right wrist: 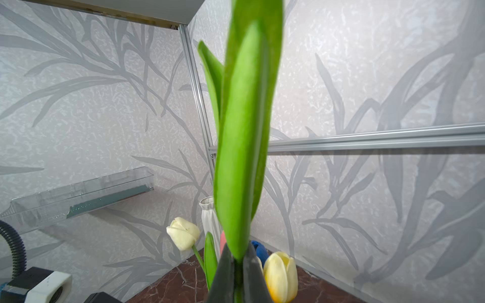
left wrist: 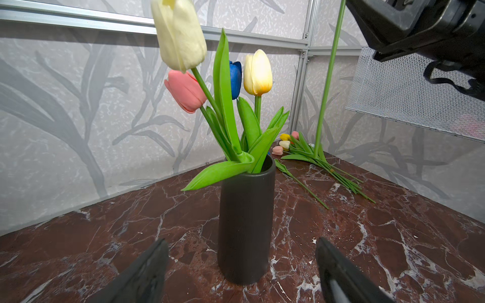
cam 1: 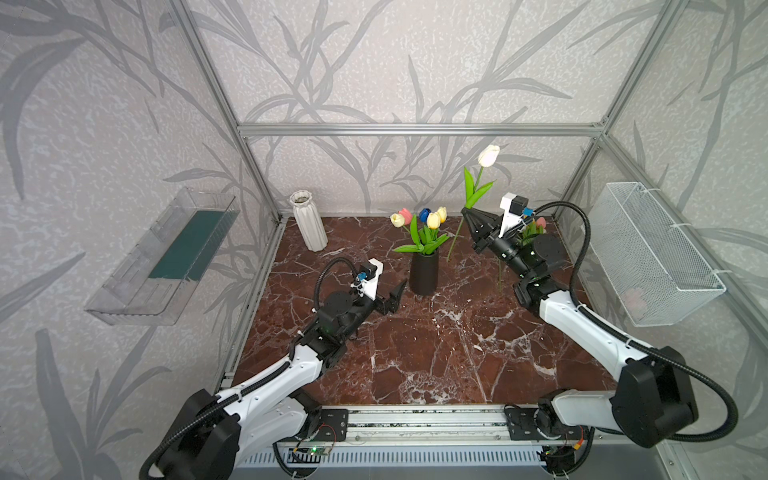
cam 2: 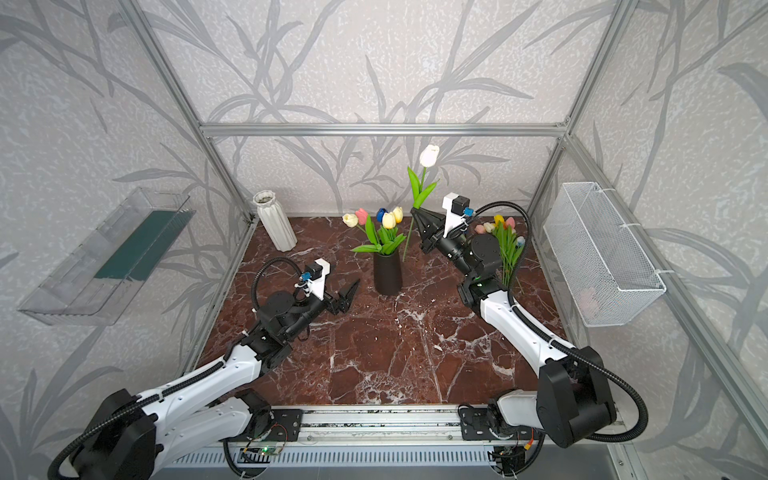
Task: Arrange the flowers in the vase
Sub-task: 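Lift the white tulip upright and carry it toward the brown vase, then lower the white tulip stem into the brown vase with the right gripper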
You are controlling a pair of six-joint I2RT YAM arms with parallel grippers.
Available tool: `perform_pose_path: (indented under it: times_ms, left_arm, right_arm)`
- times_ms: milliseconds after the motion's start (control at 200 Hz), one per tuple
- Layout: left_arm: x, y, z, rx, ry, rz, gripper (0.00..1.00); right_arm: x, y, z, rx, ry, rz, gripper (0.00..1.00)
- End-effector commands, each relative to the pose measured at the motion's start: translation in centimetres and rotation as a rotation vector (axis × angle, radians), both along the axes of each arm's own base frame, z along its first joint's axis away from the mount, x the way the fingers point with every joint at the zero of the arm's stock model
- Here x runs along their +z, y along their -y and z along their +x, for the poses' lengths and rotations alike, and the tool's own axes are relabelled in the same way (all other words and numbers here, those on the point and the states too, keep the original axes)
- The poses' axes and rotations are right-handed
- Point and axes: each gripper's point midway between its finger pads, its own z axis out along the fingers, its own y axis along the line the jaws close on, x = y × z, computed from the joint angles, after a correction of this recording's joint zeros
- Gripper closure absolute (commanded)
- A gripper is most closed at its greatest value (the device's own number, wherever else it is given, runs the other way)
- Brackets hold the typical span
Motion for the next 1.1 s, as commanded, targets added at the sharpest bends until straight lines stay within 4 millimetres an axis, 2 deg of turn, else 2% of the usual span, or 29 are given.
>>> perform_pose_path:
  times_ms: [0,210,470,585,865,1095]
  left_arm:
    - [0.6,0.0,0.3,0.011,0.027,-0.011,0.12]
    - [0.6,-0.1,0.4,0.018,0.025,-0.005,0.12]
    - [-0.2,-0.3,0.5,0.032,0.007,0.024,0.12]
    - [-0.2,-0.4,0.6,0.040,0.009,0.030,0.12]
    - [-0.7,-0.2,0.8,0.035,-0.001,0.032,0.12]
    - [-0.8,0.1,0.9,0.023,-0.002,0.026,0.12]
  right_arm:
    - [2.7,-0.1,0.0,-0.064,0.160,0.062,1.00]
    - [2.0,-2.5,2.0,-0.097,0.180,0.042,1.00]
    - [1.2,-3.2,3.8,-0.147,0.182,0.024,1.00]
    - [1.0,-3.7,3.7,-0.148,0.195,-0.005,1.00]
    - [-2.2,-4.8,2.2,-0.117,0.140,-0.085,1.00]
    - [-3.7,-4.8,1.6,-0.133,0.127,-0.121,1.00]
